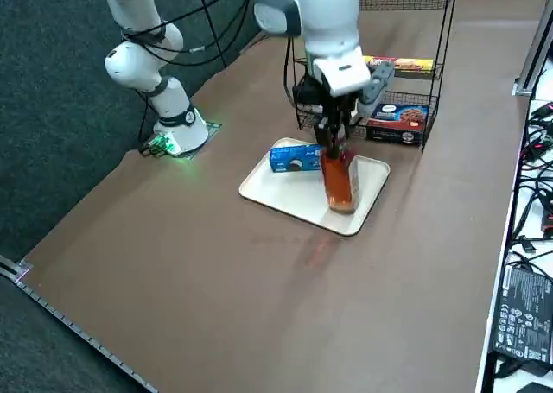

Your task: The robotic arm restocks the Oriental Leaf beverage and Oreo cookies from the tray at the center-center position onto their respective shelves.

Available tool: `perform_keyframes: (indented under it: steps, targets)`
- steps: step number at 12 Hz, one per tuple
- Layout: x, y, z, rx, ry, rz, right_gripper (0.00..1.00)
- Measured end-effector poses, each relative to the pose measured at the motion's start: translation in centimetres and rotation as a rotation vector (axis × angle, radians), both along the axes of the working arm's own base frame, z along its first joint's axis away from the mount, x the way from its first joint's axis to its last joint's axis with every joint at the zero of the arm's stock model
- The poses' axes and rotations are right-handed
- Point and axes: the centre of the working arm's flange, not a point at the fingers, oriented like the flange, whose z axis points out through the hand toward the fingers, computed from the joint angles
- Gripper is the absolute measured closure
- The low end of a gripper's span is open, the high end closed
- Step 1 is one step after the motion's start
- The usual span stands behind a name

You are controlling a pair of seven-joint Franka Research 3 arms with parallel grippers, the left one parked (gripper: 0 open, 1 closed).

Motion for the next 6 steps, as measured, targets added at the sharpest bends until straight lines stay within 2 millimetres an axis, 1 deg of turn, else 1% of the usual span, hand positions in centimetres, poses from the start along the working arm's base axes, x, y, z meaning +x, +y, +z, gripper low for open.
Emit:
perform_keyframes:
  steps: [3,5,6]
  targets:
    - [-0.5,1.2,6.0,0.046,0.014,0.003,0.41]
    - [-1.7,2.4,10.2,0.084,-0.012,0.007,0.41]
    - [-2.4,3.3,12.0,0.115,-0.025,0.008,0.41]
